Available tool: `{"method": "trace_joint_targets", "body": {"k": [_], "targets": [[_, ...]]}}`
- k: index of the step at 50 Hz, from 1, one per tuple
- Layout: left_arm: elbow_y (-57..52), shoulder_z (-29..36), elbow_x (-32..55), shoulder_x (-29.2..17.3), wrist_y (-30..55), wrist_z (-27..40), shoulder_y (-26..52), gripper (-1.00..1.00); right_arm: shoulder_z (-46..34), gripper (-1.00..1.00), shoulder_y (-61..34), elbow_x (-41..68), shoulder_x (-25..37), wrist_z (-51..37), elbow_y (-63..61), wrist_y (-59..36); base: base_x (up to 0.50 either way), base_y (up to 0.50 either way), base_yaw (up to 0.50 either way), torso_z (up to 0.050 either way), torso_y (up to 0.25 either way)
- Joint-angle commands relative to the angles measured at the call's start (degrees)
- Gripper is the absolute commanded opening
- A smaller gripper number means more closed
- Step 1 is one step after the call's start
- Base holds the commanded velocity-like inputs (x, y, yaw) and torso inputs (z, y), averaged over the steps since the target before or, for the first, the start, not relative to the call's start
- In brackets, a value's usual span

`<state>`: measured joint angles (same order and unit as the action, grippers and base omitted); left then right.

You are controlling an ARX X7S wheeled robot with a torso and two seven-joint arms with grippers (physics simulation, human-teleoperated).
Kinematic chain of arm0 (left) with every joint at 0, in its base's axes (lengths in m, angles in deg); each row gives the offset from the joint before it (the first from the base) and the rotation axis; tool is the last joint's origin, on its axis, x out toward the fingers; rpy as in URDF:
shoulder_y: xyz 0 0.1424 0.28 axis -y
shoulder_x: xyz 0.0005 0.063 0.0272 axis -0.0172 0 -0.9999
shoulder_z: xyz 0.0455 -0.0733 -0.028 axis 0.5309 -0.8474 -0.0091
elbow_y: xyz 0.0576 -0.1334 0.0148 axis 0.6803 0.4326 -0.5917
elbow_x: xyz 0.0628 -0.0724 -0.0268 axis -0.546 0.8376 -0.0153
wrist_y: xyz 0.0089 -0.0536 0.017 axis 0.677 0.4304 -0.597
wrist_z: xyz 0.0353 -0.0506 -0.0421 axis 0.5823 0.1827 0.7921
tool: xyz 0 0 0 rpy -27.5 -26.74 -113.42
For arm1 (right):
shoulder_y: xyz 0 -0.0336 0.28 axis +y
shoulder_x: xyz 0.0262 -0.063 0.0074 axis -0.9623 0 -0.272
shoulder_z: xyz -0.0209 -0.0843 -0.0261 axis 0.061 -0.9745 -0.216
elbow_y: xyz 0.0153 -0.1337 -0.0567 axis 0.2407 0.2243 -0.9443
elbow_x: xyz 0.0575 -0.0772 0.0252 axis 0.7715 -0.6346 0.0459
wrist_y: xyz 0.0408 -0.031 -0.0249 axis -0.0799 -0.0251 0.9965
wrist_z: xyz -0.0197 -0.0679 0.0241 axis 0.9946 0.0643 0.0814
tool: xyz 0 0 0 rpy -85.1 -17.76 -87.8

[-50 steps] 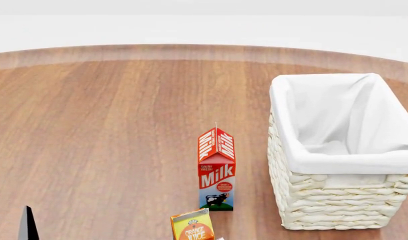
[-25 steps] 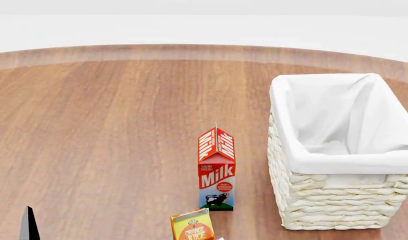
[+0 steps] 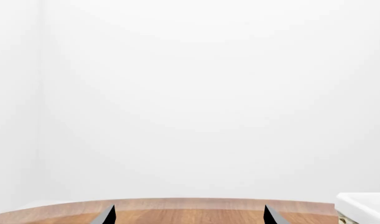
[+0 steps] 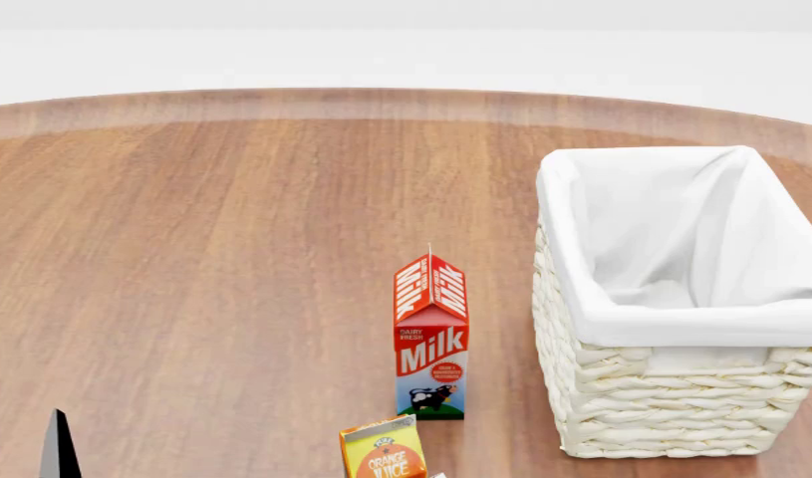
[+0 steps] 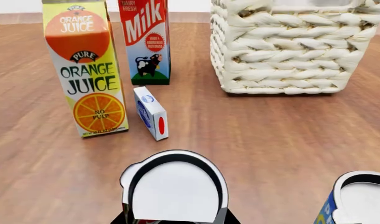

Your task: Pick up the tomato sauce, and put it in the basket.

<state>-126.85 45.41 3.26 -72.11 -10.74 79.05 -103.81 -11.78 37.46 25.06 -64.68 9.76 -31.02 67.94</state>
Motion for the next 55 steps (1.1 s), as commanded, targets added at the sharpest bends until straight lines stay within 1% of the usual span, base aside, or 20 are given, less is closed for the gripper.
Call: {"method": "trace_joint_targets", "body": {"k": [1,3,9,17,20,24,27,30,32,35,38,40,42,45,48,49,52,55], "targets": [[-0.4,0.2,0.1,-0.3,0.3,0.5,0.0,1.0,1.8,-1.0,4.0,-1.5,3.4,-2.7,-15.4,-1.1,0.0,0.0,0.0,0.0,0.0],[-0.3,0.2,0.1,-0.4,0.3,0.5,0.0,1.0,2.8,-1.0,5.7,-1.8,4.7,-3.7,-21.6,-2.3,0.0,0.0,0.0,0.0,0.0],[-0.5,0.3,0.3,-0.6,0.2,0.7,-0.1,1.0,5.1,-1.0,6.8,-2.9,7.0,-6.0,-33.8,-6.2,0.0,0.0,0.0,0.0,0.0],[-0.2,-0.1,1.0,-0.8,0.2,1.0,0.1,1.0,6.6,-1.0,2.9,-1.6,8.2,-6.8,-39.9,-10.6,0.0,0.0,0.0,0.0,0.0],[-0.2,-0.1,1.1,-0.9,0.2,1.2,0.1,1.0,7.0,-1.0,-0.1,-1.0,8.1,-7.3,-41.5,-12.3,0.0,0.0,0.0,0.0,0.0],[0.0,0.0,1.2,-1.0,0.3,1.3,0.2,1.0,7.3,-1.0,-3.6,-0.1,8.8,-8.2,-48.3,-17.4,0.0,0.0,0.0,0.0,0.0],[-0.1,-0.3,1.6,-1.1,0.3,1.4,0.2,1.0,7.9,-1.0,-8.3,0.7,9.6,-9.4,-54.0,-23.6,0.0,0.0,0.0,0.0,0.0],[0.0,-0.1,1.5,-1.1,0.2,1.4,0.2,1.0,8.7,-1.0,-12.3,0.9,9.8,-10.8,-56.4,-28.4,0.0,0.0,0.0,0.0,0.0],[0.3,0.2,1.4,-1.1,0.1,1.4,0.4,1.0,8.9,-1.0,-16.9,0.0,10.2,-11.7,-56.3,-32.4,0.0,0.0,0.0,0.0,0.0],[0.2,0.3,1.4,-1.2,0.2,1.4,0.4,1.0,9.7,-1.0,-23.1,1.8,10.5,-11.5,-53.1,-35.9,0.0,0.0,0.0,0.0,0.0],[0.2,0.2,1.5,-1.3,0.3,1.6,0.5,1.0,10.1,-1.0,-26.5,3.6,10.7,-11.1,-52.0,-38.4,0.0,0.0,0.0,0.0,0.0],[0.6,0.3,1.6,-1.3,0.3,1.6,0.8,1.0,10.3,-1.0,-32.1,7.2,11.4,-9.9,-51.7,-43.2,0.0,0.0,0.0,0.0,0.0],[0.7,0.5,1.4,-1.3,0.2,1.6,0.7,1.0,10.4,-1.0,-34.8,8.1,11.4,-9.9,-50.9,-45.0,0.0,0.0,0.0,0.0,0.005],[0.6,0.3,1.7,-1.5,0.3,1.7,0.8,1.0,9.3,-1.0,-41.4,8.9,11.4,-10.1,-49.0,-49.4,0.0,0.0,0.0,0.0,0.0],[1.0,0.4,1.9,-1.5,0.2,1.7,1.0,1.0,8.5,-1.0,-45.0,8.8,11.0,-10.1,-47.0,-50.7,0.0,0.0,0.0,0.0,0.0],[1.2,0.6,1.9,-1.5,0.2,1.6,1.1,1.0,8.4,-1.0,-47.8,8.6,10.5,-10.1,-44.4,-51.1,0.0,0.0,0.0,0.0,0.0],[0.9,0.7,2.0,-1.6,0.3,1.7,0.9,1.0,7.4,-1.0,-51.4,8.1,9.8,-9.6,-39.3,-51.3,0.0,0.0,0.0,0.0,0.0],[0.4,0.6,2.0,-1.7,0.3,1.8,0.8,1.0,6.4,-1.0,-56.0,7.4,8.8,-8.4,-31.6,-49.8,0.0,0.0,0.0,0.0,0.0]]}}
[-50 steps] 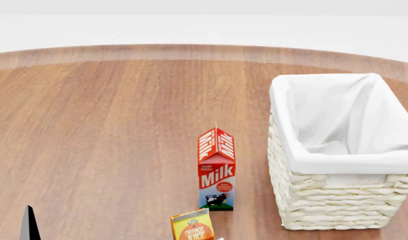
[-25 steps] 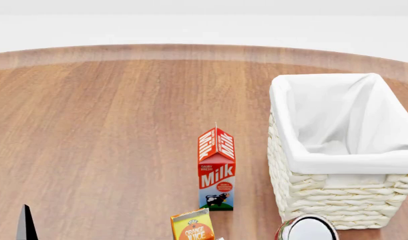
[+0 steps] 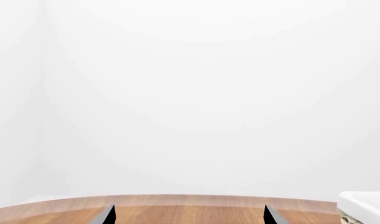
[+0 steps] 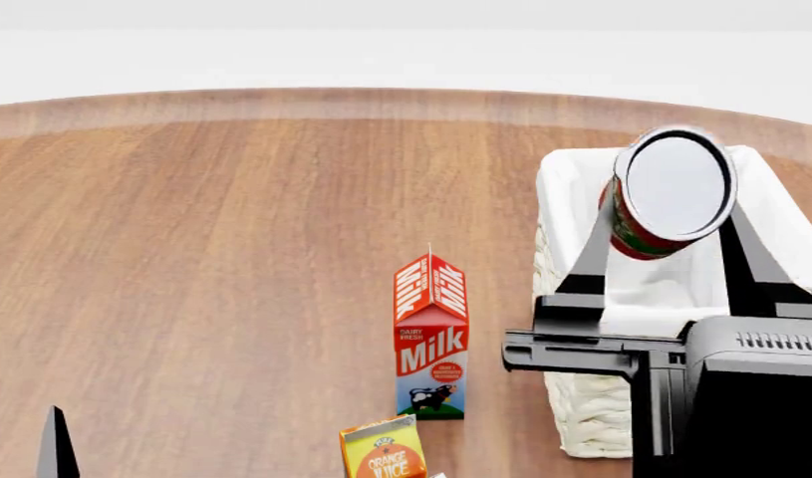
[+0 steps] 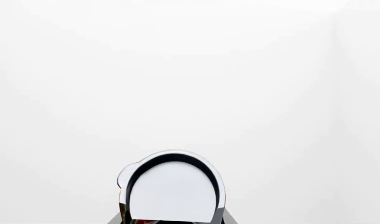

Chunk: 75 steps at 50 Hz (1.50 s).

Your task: Pick up the tomato sauce, and put it in the basket.

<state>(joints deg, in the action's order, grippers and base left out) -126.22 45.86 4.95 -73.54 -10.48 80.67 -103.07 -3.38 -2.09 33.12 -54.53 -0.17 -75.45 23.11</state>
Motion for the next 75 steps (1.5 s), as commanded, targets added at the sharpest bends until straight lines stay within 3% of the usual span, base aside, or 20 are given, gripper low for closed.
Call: {"method": "trace_joint_targets", "body": {"k": [1,8,16,34,45,75], "targets": [[-0.1,0.1,0.3,-0.3,0.1,0.3,0.1,1.0,-2.0,-1.0,-17.3,-0.7,-1.6,1.7,14.3,-4.8,0.0,0.0,0.0,0.0,0.0],[0.1,0.2,0.8,-0.5,0.1,0.4,0.2,1.0,-4.4,-1.0,-24.8,-1.8,-3.0,4.4,26.7,-3.3,0.0,0.0,0.0,0.0,0.0],[0.9,0.4,1.0,-0.6,0.2,0.5,0.7,1.0,-6.4,-1.0,-36.6,-4.6,-5.2,8.4,48.5,5.0,0.0,0.0,0.0,0.0,0.0],[1.5,1.2,1.2,-1.0,0.5,0.6,1.1,1.0,-7.4,-1.0,-59.3,-8.5,-11.3,13.2,108.9,28.9,0.0,0.0,0.0,0.0,0.001],[1.2,1.5,1.1,-1.2,0.7,1.0,1.0,1.0,-6.4,-1.0,-56.5,-11.2,-10.7,14.3,109.4,16.0,0.0,0.0,0.0,0.0,0.0],[1.4,2.2,1.7,-2.0,0.3,1.7,1.2,1.0,2.8,-1.0,-49.5,-15.8,-11.3,15.8,109.5,17.5,0.0,0.0,0.0,0.0,0.0]]}}
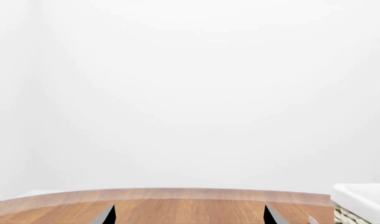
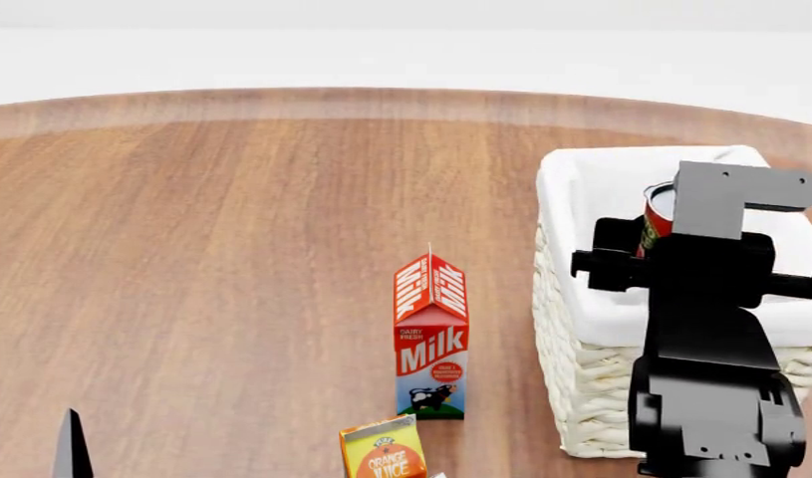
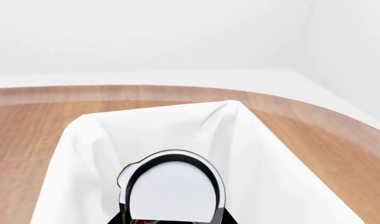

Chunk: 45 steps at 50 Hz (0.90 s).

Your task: Pick up the tomato sauce, and put it in the basket.

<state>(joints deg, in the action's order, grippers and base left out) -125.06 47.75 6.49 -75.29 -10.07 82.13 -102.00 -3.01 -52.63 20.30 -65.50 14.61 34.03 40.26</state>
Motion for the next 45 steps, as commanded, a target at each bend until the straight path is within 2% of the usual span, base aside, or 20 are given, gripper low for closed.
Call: {"method": "trace_joint_targets", "body": {"k": [1,10,11,24,33,34,36,39,40,45], "targets": [[0.2,0.4,0.1,-0.3,-0.1,0.3,0.2,1.0,2.6,-1.0,1.0,-3.2,-0.3,1.0,0.0,0.2,0.0,0.0,0.0,0.0,0.0],[0.3,0.7,0.3,-0.5,0.0,0.5,0.3,1.0,3.6,-1.0,0.9,-4.0,-0.4,1.9,0.0,0.3,0.0,0.0,0.0,0.0,0.0],[0.2,0.7,0.4,-0.5,0.0,0.5,0.3,1.0,3.6,1.0,0.9,-4.2,-0.5,1.9,0.0,0.3,0.0,0.0,0.0,0.0,0.01],[0.5,1.0,0.6,-0.8,-0.3,0.7,0.4,1.0,4.4,1.0,0.2,-4.6,-0.5,2.8,0.0,1.6,0.0,0.0,0.0,0.0,0.0],[1.1,1.4,0.6,-0.9,-0.3,0.9,0.8,1.0,3.6,1.0,-0.5,-4.7,-1.2,6.1,-0.7,13.1,0.0,0.0,0.0,0.0,0.0],[1.1,1.4,0.6,-0.9,-0.3,1.0,0.8,1.0,4.0,1.0,0.7,-4.2,-1.2,6.6,-3.9,12.2,0.0,0.0,0.0,0.0,0.0],[0.9,1.5,0.4,-1.0,-0.3,1.1,0.7,1.0,3.2,1.0,9.5,-5.4,-0.9,5.5,-21.1,1.8,0.0,0.0,0.0,0.0,0.0],[1.0,1.6,0.1,-1.0,-0.3,1.3,0.7,1.0,4.5,1.0,17.4,-3.1,-0.5,6.7,-46.9,-7.8,0.0,0.0,0.0,0.0,0.0],[1.0,1.6,0.1,-1.0,-0.3,1.3,0.7,1.0,4.5,1.0,17.7,-3.0,-0.5,6.7,-49.2,-8.3,0.0,0.0,0.0,0.0,0.0],[0.9,1.7,0.3,-1.2,-0.2,1.4,0.7,1.0,6.7,1.0,26.1,-0.2,0.1,6.1,-78.3,-20.8,0.0,0.0,0.0,0.0,0.0]]}}
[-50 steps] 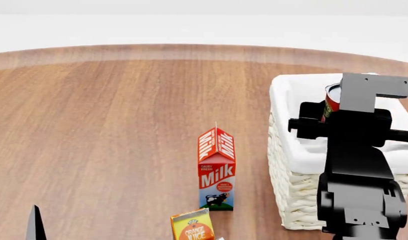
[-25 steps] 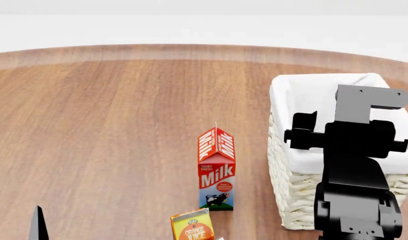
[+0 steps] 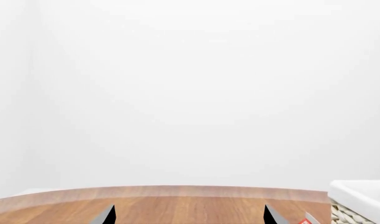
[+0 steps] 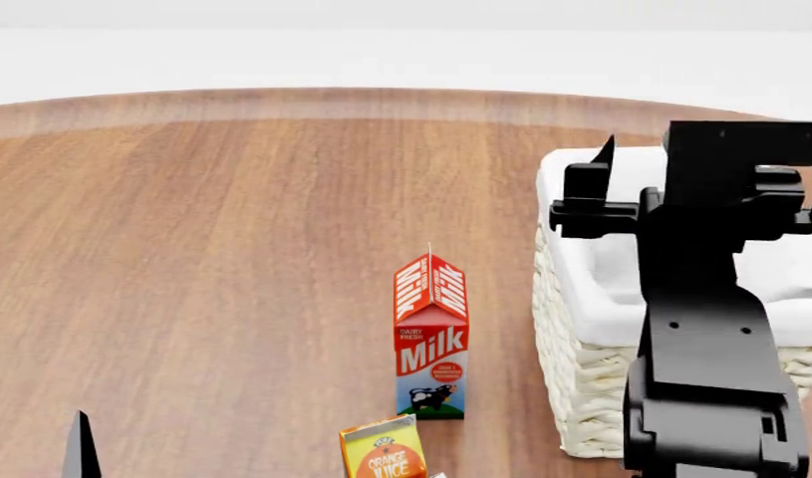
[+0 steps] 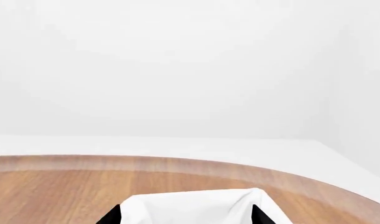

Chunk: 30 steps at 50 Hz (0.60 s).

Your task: Pick up the tomato sauce, and put it in the basket.

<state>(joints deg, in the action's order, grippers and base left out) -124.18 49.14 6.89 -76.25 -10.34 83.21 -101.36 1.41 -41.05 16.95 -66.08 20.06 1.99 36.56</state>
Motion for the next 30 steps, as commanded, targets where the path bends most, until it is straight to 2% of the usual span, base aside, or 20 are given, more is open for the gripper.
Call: {"method": "trace_joint_targets", "body": {"k": [1,4,11,21,22,24,30], "targets": [[0.1,0.3,-0.1,-0.2,0.0,0.4,0.1,1.0,2.8,1.0,15.4,4.2,0.6,0.9,-49.0,-18.3,0.0,0.0,0.0,0.0,0.0],[0.7,0.2,0.2,-0.2,-0.1,0.4,0.4,1.0,2.8,1.0,18.9,4.2,1.0,0.3,-58.8,-21.3,0.0,0.0,0.0,0.0,0.0],[0.4,0.3,0.2,-0.4,0.0,0.7,0.1,1.0,3.9,1.0,25.9,5.0,1.3,-0.6,-71.2,-23.5,0.0,0.0,0.0,0.0,0.0],[0.4,0.7,0.2,-0.6,-0.2,0.8,0.1,1.0,8.4,1.0,42.6,8.1,0.5,-0.6,-86.5,-17.9,0.0,0.0,0.0,0.0,0.0],[0.4,0.7,0.3,-0.6,-0.1,0.9,0.2,1.0,8.3,1.0,43.4,7.5,0.7,-1.6,-89.8,-20.2,0.0,0.0,0.0,0.0,0.0],[0.3,0.7,0.3,-0.6,-0.1,0.9,0.2,1.0,8.0,1.0,47.3,6.6,0.1,-1.6,-89.5,-15.6,0.0,0.0,0.0,0.0,0.0],[0.3,0.8,0.4,-0.8,-0.1,1.0,0.2,1.0,8.1,1.0,55.0,5.8,-1.1,-2.3,-93.1,-10.6,0.0,0.0,0.0,0.0,0.0]]}}
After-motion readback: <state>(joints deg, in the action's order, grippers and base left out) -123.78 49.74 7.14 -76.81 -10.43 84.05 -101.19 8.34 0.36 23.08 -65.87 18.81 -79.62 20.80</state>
